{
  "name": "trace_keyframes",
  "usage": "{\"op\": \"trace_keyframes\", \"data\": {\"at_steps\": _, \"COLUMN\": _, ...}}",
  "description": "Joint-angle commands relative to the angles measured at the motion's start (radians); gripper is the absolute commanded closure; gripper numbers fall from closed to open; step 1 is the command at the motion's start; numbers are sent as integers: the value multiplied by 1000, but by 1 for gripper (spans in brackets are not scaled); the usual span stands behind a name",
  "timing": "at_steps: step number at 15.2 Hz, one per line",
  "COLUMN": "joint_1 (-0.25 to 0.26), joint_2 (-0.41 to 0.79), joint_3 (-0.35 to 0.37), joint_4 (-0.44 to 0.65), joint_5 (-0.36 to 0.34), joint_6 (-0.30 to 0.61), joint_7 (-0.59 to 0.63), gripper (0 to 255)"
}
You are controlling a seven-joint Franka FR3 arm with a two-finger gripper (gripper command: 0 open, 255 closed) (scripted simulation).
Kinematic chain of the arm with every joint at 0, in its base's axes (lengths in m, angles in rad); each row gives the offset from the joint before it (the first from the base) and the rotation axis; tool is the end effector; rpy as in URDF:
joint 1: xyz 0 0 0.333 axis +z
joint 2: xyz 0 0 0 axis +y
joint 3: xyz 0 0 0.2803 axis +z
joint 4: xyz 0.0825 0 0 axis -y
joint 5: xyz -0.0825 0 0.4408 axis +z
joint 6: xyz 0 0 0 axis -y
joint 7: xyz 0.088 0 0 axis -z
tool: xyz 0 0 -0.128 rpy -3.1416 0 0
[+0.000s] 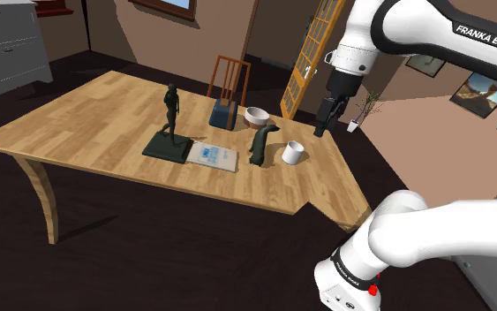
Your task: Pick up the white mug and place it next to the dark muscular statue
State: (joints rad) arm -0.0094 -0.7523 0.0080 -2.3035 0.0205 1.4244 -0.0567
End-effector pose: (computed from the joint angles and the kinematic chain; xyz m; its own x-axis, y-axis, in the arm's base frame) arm 0.3789 0.0027 0.5471 0.9906 0.0554 -0.1254 0.0531 -0.9983 -0.0222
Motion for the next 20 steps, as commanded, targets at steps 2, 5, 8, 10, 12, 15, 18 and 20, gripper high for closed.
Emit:
{"op": "trace_keyframes", "data": {"at_steps": 2, "joint_1": -5, "joint_2": 6, "joint_3": -16, "joint_4": -17, "joint_5": -14, "joint_6": 25, "joint_7": -20, "gripper": 0}}
{"op": "trace_keyframes", "data": {"at_steps": 5, "joint_1": -22, "joint_2": 32, "joint_3": -64, "joint_4": -63, "joint_5": -54, "joint_6": 101, "joint_7": -78, "gripper": 0}}
{"op": "trace_keyframes", "data": {"at_steps": 8, "joint_1": -40, "joint_2": 71, "joint_3": -113, "joint_4": -97, "joint_5": -92, "joint_6": 181, "joint_7": -133, "gripper": 0}}
{"op": "trace_keyframes", "data": {"at_steps": 10, "joint_1": -52, "joint_2": 105, "joint_3": -146, "joint_4": -113, "joint_5": -115, "joint_6": 236, "joint_7": -170, "gripper": 0}}
{"op": "trace_keyframes", "data": {"at_steps": 12, "joint_1": -63, "joint_2": 144, "joint_3": -179, "joint_4": -123, "joint_5": -135, "joint_6": 292, "joint_7": -206, "gripper": 0}}
{"op": "trace_keyframes", "data": {"at_steps": 15, "joint_1": -77, "joint_2": 213, "joint_3": -229, "joint_4": -129, "joint_5": -161, "joint_6": 376, "joint_7": -260, "gripper": 0}}
{"op": "trace_keyframes", "data": {"at_steps": 18, "joint_1": -89, "joint_2": 294, "joint_3": -278, "joint_4": -122, "joint_5": -177, "joint_6": 459, "joint_7": -315, "gripper": 0}}
{"op": "trace_keyframes", "data": {"at_steps": 20, "joint_1": -95, "joint_2": 353, "joint_3": -310, "joint_4": -111, "joint_5": -182, "joint_6": 514, "joint_7": -353, "gripper": 0}}
